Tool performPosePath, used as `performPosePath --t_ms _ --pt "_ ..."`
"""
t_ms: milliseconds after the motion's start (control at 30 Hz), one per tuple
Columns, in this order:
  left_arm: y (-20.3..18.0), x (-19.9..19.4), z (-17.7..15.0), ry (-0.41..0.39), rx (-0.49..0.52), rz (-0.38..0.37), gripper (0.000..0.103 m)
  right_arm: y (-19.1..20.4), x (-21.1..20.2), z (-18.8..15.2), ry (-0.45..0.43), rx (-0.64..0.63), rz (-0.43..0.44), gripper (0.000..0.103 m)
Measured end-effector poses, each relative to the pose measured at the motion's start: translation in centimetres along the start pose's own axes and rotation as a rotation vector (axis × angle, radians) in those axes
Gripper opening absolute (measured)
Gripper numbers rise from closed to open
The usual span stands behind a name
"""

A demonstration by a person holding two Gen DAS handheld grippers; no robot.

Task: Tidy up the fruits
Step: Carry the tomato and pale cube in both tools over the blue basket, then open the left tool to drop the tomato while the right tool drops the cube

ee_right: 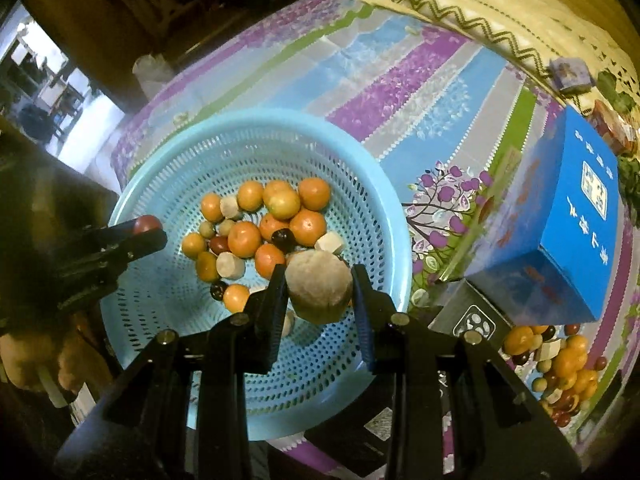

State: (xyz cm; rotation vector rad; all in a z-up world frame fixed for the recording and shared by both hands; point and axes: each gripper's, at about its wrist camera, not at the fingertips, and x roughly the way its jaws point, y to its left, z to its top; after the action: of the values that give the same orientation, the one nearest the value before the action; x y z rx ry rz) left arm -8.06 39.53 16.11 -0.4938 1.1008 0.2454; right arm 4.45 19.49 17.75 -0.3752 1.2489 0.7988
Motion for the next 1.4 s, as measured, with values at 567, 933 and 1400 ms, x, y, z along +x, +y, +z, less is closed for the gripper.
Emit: performPosePath --t_ms 567,933,1400 --pt "-0.3 1.1 -0.2 0.027 -0.002 -0.02 0.033 0.7 1.8 0.0 0.039 -0.026 0.008 0.032" --pt "0.4 1.9 -0.2 0.051 -0.028 -0.019 0.034 0.6 1.8 0.2 0.038 -0.026 0.007 0.034" --pt "0.8 2.0 -0.3 0.051 -0.053 -0.021 0.05 0.5 1.6 0.4 0.027 -0.021 0.021 0.035"
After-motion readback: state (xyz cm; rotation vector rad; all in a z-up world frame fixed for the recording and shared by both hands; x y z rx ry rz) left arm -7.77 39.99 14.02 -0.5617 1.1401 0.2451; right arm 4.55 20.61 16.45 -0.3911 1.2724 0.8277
